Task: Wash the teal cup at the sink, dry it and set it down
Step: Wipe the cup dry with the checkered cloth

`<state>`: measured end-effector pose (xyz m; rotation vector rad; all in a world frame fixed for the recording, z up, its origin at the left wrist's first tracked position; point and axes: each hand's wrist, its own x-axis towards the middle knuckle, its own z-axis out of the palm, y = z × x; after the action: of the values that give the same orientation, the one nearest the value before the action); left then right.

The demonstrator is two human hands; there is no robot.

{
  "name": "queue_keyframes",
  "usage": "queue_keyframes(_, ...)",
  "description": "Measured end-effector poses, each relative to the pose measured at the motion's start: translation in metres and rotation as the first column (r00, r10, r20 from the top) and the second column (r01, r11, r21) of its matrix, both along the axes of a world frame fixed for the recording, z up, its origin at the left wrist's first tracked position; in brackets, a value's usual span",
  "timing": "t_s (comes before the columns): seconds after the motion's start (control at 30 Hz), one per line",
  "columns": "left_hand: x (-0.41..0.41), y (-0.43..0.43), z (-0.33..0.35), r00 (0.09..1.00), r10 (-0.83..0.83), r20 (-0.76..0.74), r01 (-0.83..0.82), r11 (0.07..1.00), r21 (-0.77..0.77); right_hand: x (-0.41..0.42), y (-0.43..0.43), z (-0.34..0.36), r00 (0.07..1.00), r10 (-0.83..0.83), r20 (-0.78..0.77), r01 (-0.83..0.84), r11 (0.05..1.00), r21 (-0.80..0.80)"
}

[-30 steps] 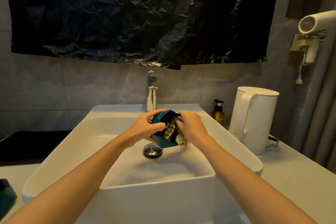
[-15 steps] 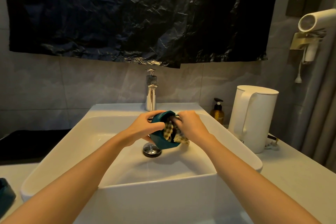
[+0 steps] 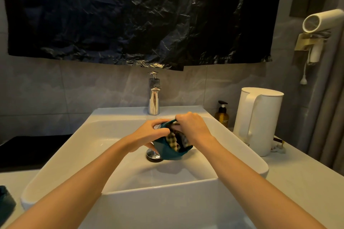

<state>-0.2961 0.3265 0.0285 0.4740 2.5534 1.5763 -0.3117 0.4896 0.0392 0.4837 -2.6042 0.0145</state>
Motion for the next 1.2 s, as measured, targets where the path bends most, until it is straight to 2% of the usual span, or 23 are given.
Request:
queue_keyframes(0.1,0.001,0.001,0.002,1.0,0.004,0.016,-0.004,1.0,-0.012,0.003,-0.002,0.005,1.0,-0.025,-0.013,0.026,0.998,0.06)
queue_keyframes(0.17,0.002,-0.001,0.004,1.0,0.007,0.007,-0.007,1.0,0.0,0.003,-0.003,0.003,0.998,-0.045,0.037,0.045,0.999,0.012)
queue_keyframes(0.23,0.002,-0.003,0.006,0.999,0.026,-0.019,-0.026,0.999,0.031,0.002,-0.003,-0.001,0.992,-0.052,0.114,0.068,0.988,-0.14)
queue_keyframes(0.33,0.003,-0.003,0.007,0.996,0.061,-0.061,-0.058,0.997,0.059,-0.003,-0.002,-0.009,0.981,-0.009,0.192,0.082,0.923,-0.376)
queue_keyframes(0.47,0.003,-0.002,0.007,0.996,0.061,-0.063,-0.056,0.996,0.072,-0.01,0.004,-0.017,0.951,0.043,0.305,0.135,0.833,-0.536)
queue_keyframes(0.5,0.003,-0.002,0.007,0.996,0.062,-0.06,-0.058,0.996,0.074,-0.009,0.004,-0.018,0.955,0.049,0.292,0.124,0.829,-0.546)
queue_keyframes(0.57,0.003,-0.003,0.007,0.997,0.059,-0.052,-0.055,0.996,0.075,-0.009,0.003,-0.017,0.988,0.039,0.152,0.039,0.877,-0.479)
queue_keyframes(0.67,0.004,-0.003,0.006,0.999,0.03,-0.026,-0.029,0.999,0.044,-0.002,-0.001,-0.008,0.997,0.07,-0.03,-0.075,0.973,-0.218)
queue_keyframes(0.77,0.004,-0.002,0.003,1.0,-0.006,0.004,0.006,0.999,-0.042,0.005,-0.003,-0.001,0.987,0.153,-0.056,-0.147,0.985,0.094)
queue_keyframes(0.87,0.002,0.0,0.004,1.0,0.024,0.014,-0.024,0.999,-0.049,0.008,-0.004,0.001,0.989,0.132,-0.06,-0.12,0.977,0.176)
queue_keyframes(0.93,0.001,0.0,0.007,0.996,0.085,0.017,-0.084,0.996,-0.029,0.005,-0.005,0.0,0.995,0.079,-0.064,-0.071,0.991,0.109)
queue_keyframes(1.03,0.0,-0.003,0.008,0.992,0.121,0.039,-0.122,0.992,0.028,0.002,-0.005,-0.005,1.0,-0.003,-0.024,0.001,0.993,-0.114)
queue_keyframes(1.13,-0.002,-0.001,0.007,0.995,0.091,0.042,-0.098,0.979,0.18,-0.003,0.0,-0.013,0.995,-0.072,0.062,0.093,0.888,-0.45)
queue_keyframes(1.2,-0.004,0.001,0.006,0.99,0.139,-0.02,-0.13,0.96,0.248,-0.007,0.003,-0.015,0.986,-0.089,0.141,0.155,0.801,-0.578)
